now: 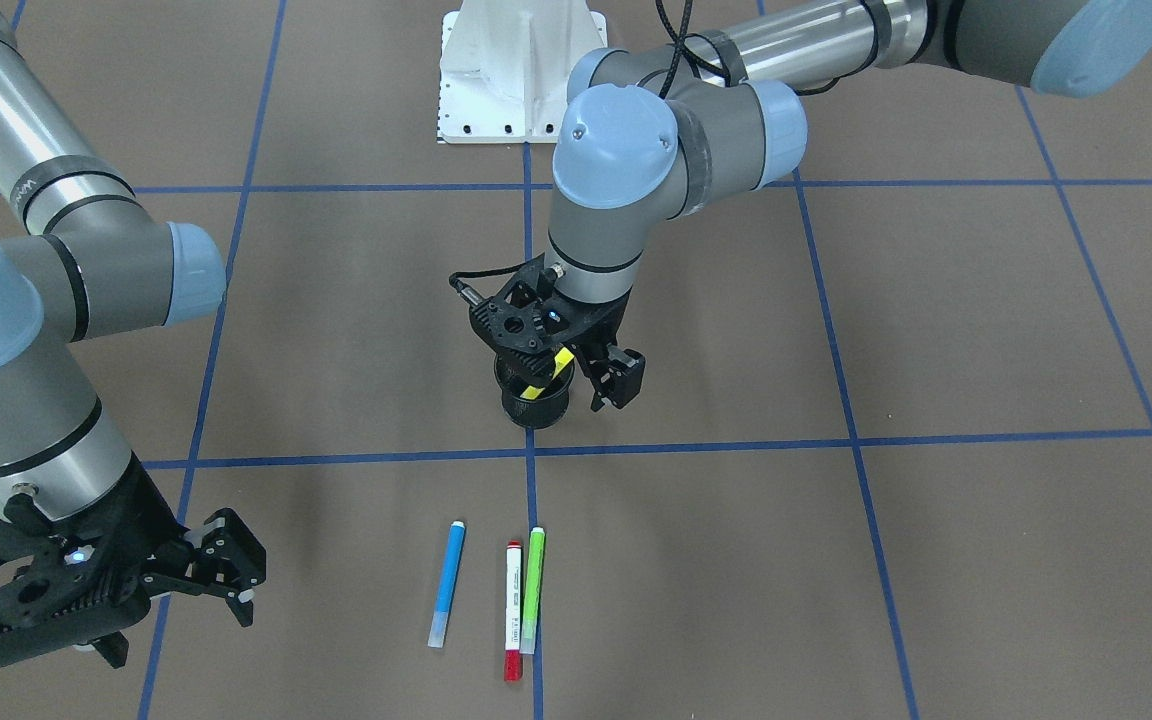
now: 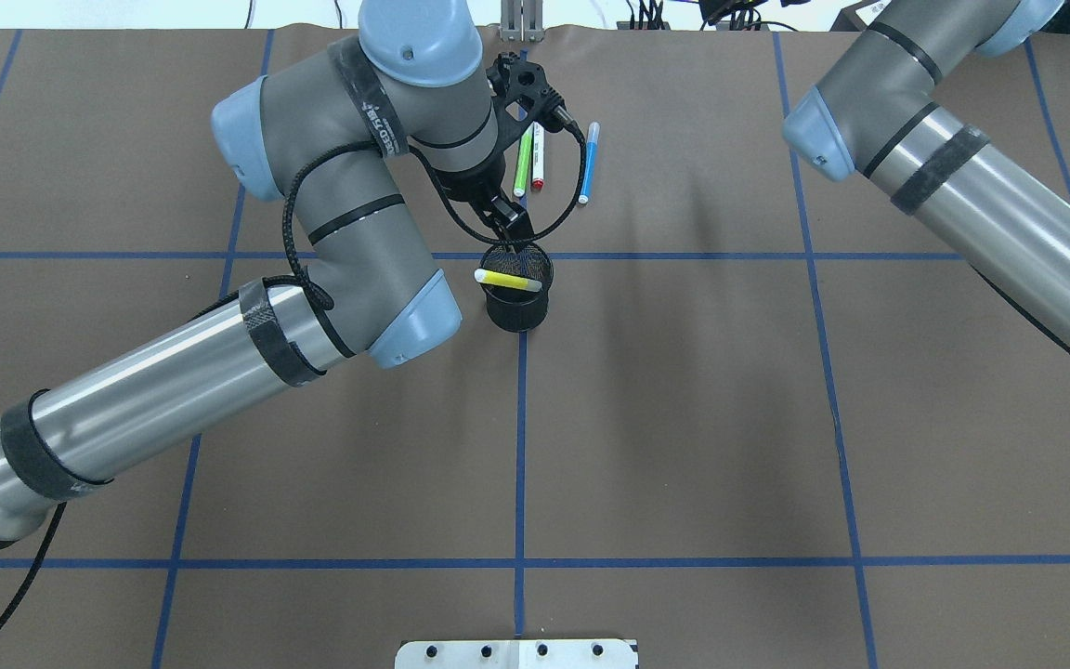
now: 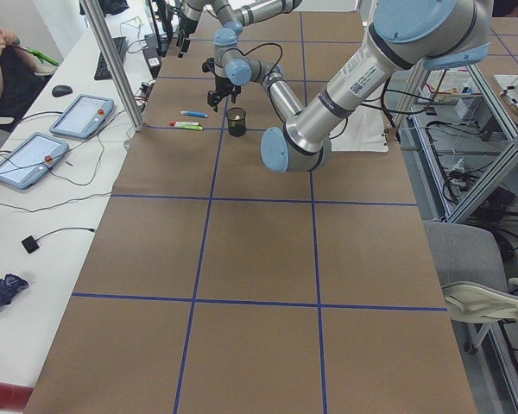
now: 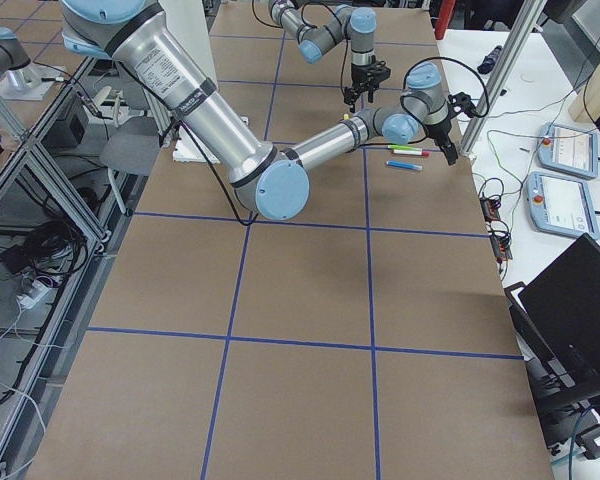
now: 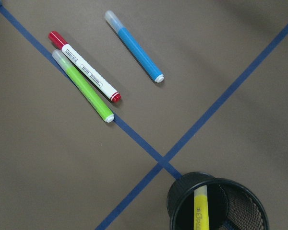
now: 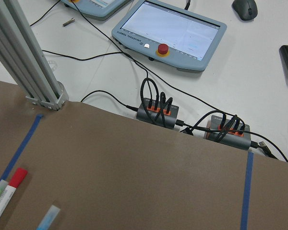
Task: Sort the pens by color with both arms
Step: 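Lower the left gripper onto the yellow highlighter in the cup and grasp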
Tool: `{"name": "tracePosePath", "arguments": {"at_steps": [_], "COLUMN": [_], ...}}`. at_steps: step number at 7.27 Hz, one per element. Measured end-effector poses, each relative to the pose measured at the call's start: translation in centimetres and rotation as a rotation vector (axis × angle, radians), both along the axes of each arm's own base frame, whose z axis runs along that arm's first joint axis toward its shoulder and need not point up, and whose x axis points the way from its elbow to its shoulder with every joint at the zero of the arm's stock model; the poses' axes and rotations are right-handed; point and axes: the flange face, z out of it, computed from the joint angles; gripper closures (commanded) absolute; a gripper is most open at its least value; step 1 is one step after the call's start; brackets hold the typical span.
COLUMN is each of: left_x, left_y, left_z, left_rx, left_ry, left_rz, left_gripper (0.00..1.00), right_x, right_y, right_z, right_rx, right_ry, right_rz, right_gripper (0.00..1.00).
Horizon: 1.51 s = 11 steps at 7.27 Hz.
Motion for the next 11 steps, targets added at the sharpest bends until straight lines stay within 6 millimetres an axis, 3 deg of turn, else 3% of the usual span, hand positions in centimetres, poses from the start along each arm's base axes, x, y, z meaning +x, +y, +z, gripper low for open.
{"name": "tracePosePath", "arguments": {"at_steps": [2, 5, 9, 10, 11], "left_x": [1.6, 2.0, 2.0, 2.2, 2.3], "left_y": [1.4, 1.9, 2.1, 2.4, 2.8], "left_z": [0.6, 1.3, 2.5, 2.4, 2.5], "left_rx": [0.019, 0.016, -0.007, -0.026, -0.044], "left_ry": [-0.016, -0.024, -0.033, -0.029, -0.027], "left_rz": [0.045, 0.054, 0.044, 0.032, 0.021], "left_gripper": [0.13, 0.29, 0.76, 1.00, 1.00], "right_x": [0.4, 0.8, 0.9, 0.9, 0.9], "right_y": [-0.2, -0.2, -0.2, -0.3, -0.3], "right_z": [0.5, 1.3, 1.3, 1.3, 1.3], "right_rx": [-0.006, -0.016, -0.016, -0.016, -0.017], "right_ry": [0.004, 0.008, 0.008, 0.008, 0.008], "right_rz": [0.005, 0.010, 0.011, 0.011, 0.012], "right_gripper": [0.01, 0.01, 0.01, 0.01, 0.01]}}
